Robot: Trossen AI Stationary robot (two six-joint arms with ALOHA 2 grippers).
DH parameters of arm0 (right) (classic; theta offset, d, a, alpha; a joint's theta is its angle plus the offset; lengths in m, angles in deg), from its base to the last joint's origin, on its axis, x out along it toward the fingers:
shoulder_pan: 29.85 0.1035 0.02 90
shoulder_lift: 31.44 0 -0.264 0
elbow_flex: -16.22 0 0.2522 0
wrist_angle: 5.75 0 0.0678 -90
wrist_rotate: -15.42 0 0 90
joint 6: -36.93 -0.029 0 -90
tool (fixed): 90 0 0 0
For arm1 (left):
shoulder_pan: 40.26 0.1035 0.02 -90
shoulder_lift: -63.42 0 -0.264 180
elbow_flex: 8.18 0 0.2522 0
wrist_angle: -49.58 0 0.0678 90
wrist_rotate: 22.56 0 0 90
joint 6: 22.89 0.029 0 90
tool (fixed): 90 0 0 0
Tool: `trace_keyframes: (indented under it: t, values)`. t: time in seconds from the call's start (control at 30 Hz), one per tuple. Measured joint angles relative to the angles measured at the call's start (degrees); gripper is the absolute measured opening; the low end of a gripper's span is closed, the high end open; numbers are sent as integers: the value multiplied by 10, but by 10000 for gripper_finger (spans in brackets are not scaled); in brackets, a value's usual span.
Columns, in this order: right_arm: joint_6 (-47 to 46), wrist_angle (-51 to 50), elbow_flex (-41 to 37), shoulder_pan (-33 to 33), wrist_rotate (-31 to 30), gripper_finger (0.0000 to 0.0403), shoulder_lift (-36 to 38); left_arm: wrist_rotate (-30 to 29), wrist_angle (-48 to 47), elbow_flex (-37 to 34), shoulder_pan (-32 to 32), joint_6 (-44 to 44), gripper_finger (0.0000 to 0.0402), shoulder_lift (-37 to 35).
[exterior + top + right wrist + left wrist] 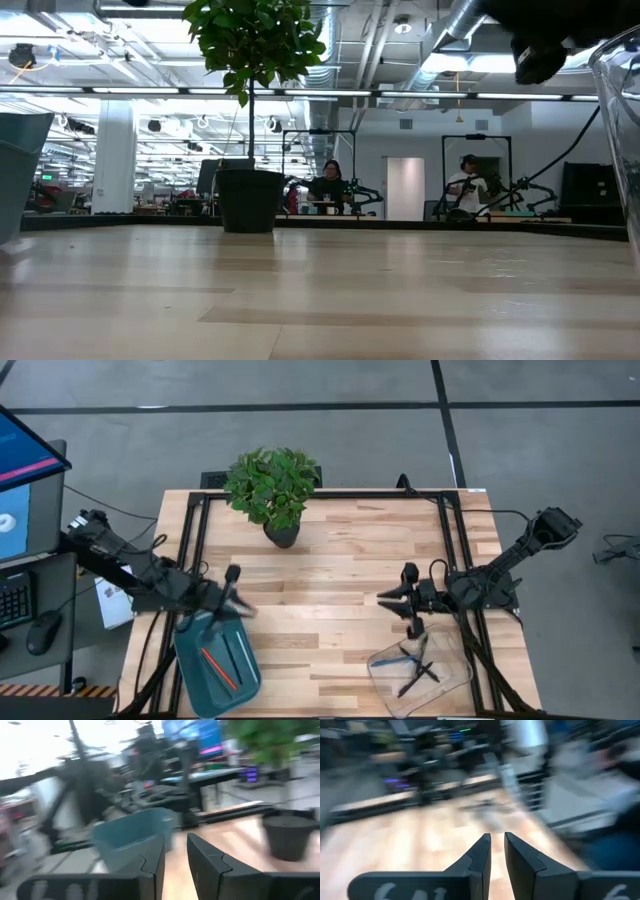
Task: Sort pens & pencils
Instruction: Return to Home Position
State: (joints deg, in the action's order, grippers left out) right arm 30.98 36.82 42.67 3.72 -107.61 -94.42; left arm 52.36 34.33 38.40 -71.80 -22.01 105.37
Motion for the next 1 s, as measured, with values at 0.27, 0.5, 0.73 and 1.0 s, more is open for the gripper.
trace_keyframes:
  t: [0.27, 0.5, 0.73, 1.0]
  values:
    - [2, 28, 0, -116, 3, 102, 0, -34, 63, 0, 123, 78, 46, 31]
    - [4, 28, 0, -219, 122, 102, 0, 27, 66, 0, 268, 33, 46, 30]
    - [4, 25, 0, -301, 216, 102, 49, 153, 98, 0, 390, -6, 46, 29]
    - [-30, -135, 0, -319, 360, 102, 179, 401, 125, 0, 399, -85, 46, 29]
